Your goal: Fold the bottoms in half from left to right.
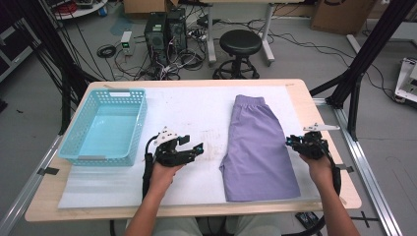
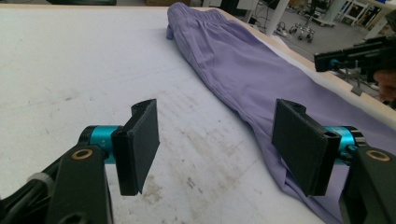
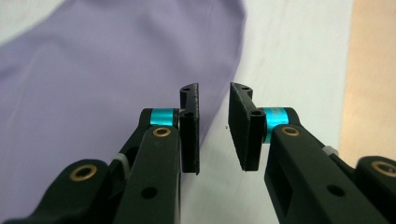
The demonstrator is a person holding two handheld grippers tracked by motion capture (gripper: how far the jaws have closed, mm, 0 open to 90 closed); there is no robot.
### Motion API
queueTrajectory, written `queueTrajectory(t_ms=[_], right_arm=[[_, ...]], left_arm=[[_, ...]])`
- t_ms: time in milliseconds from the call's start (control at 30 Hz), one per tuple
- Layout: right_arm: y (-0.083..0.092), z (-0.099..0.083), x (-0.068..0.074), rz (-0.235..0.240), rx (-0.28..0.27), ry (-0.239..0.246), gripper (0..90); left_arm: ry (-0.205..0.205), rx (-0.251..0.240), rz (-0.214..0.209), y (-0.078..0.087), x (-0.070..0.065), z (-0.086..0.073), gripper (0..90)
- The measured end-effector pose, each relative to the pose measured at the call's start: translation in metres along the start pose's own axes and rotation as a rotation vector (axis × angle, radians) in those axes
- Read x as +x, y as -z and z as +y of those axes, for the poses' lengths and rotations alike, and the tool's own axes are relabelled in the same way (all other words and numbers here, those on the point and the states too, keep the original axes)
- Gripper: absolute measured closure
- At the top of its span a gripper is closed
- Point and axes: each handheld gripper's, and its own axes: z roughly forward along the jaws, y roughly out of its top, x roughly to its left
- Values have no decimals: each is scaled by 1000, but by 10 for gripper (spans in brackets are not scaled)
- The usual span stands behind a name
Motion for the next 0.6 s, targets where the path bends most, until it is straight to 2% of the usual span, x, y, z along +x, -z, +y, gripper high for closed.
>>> queueTrajectory(t_ms=[133, 167, 233, 300, 333, 400, 467, 567, 600], right_arm=[[0, -20, 9, 10, 41, 19, 761], [-1, -25, 12, 9, 55, 23, 793], [0, -29, 15, -3, 46, 42, 877], [4, -29, 20, -72, 81, 87, 900], [6, -30, 21, -80, 87, 93, 900], [11, -33, 20, -72, 79, 80, 875], [20, -34, 17, -69, 37, 62, 864], [28, -36, 14, -10, 7, 26, 820], [29, -36, 15, 29, 6, 18, 791]], left_arm=[[0, 15, -1, 1, -3, -6, 323], [3, 16, -1, 1, -4, -7, 323], [4, 16, -2, 2, -6, -8, 323], [2, 13, -2, 2, -9, -9, 323], [0, 11, 1, 3, -10, -9, 323], [3, 7, 3, 3, -13, -10, 323], [6, 5, 2, 3, -15, -11, 323], [0, 7, 2, 1, -20, -11, 323], [0, 6, 0, 0, -21, -10, 323]])
